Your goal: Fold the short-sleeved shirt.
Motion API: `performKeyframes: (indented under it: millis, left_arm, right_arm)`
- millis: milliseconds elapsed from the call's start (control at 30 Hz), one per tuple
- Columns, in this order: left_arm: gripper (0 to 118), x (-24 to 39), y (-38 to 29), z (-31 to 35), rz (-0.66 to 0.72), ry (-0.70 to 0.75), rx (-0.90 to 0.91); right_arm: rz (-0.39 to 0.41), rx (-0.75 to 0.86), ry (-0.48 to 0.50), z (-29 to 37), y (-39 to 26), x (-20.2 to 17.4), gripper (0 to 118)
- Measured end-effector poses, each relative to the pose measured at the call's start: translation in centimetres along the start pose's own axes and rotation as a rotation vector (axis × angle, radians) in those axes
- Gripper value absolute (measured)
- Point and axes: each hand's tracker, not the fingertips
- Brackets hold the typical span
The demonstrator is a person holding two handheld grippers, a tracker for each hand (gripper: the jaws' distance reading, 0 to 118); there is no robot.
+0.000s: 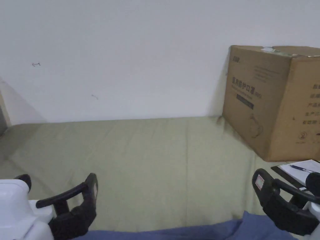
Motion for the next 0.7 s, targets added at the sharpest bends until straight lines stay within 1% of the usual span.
performKeyframes:
  millis: [33, 67, 100, 167, 200, 233, 267, 300, 333, 400, 467, 500, 567, 600, 633, 667, 700]
  left_arm:
    - [108, 0.7, 0.0, 0.6, -0.029, 0.006, 0.033]
    - [101, 1.4, -0.3, 1.1, -0.052, 0.002, 0.059]
    - [87, 2.0, -0.5, 1.7, -0.06, 0.003, 0.079]
    - [4, 3.0, -1.0, 2.7, -0.072, 0.023, 0.09]
    - [0, 3.5, -1.5, 3.0, -0.085, 0.064, 0.103]
    - [0, 3.5, -1.9, 3.4, -0.079, 0.049, 0.097]
    - [0, 3.3, -2.0, 3.7, -0.061, 0.031, 0.091]
    - [0, 3.3, -2.3, 3.8, -0.043, 0.023, 0.082]
    - [0, 3.7, -2.3, 3.9, -0.041, 0.053, 0.077]
    - [0, 3.3, -2.6, 4.2, -0.032, 0.066, 0.071]
    - [0, 2.7, -2.0, 4.1, 0.016, 0.067, 0.043]
    - [0, 1.5, -1.4, 3.5, 0.045, 0.013, -0.004]
    - [0, -1.6, -0.2, 1.1, 0.087, -0.038, -0.131]
    - [0, -3.7, 0.5, -0.7, 0.151, -0.075, -0.233]
    - [0, -6.3, 0.4, -2.8, 0.251, -0.149, -0.361]
    - [0, -8.5, -0.2, -5.0, 0.321, -0.188, -0.495]
    - [0, -10.8, -1.5, -7.4, 0.385, -0.189, -0.652]
  right_arm:
    - [0.025, 0.037, -0.005, 0.6, -0.1, -1.1, 109]
    - [0.062, 0.049, -0.026, 1.1, -0.2, -2.0, 103]
    - [0.105, 0.053, -0.057, 1.5, -0.3, -2.8, 91]
    - [0.176, 0.053, -0.093, 1.9, -0.6, -4.0, 12]
    - [0.186, 0.034, -0.103, 2.0, -0.7, -4.2, 0]
    - [0.178, 0.045, -0.098, 2.3, -0.5, -4.4, 0]
    - [0.154, 0.033, -0.078, 2.4, -0.4, -4.3, 0]
    - [0.132, 0.02, -0.082, 2.5, -0.7, -4.0, 0]
    - [0.13, 0.016, -0.113, 2.6, -0.7, -4.2, 0]
    - [0.136, 0.018, -0.115, 2.8, -0.5, -4.3, 0]
    - [0.158, 0.011, -0.104, 3.0, -0.5, -4.5, 0]
    - [0.173, -0.006, -0.066, 2.8, -0.1, -4.5, 0]
    - [0.2, -0.02, -0.037, 2.9, 0.3, -4.8, 0]
    - [0.202, -0.022, -0.033, 3.0, 0.3, -5.0, 0]
    - [0.21, -0.03, -0.032, 3.0, 0.3, -5.3, 0]
    - [0.217, -0.044, -0.029, 2.9, 0.3, -5.5, 0]
    - [0.22, -0.064, -0.012, 2.9, -0.2, -5.7, 0]
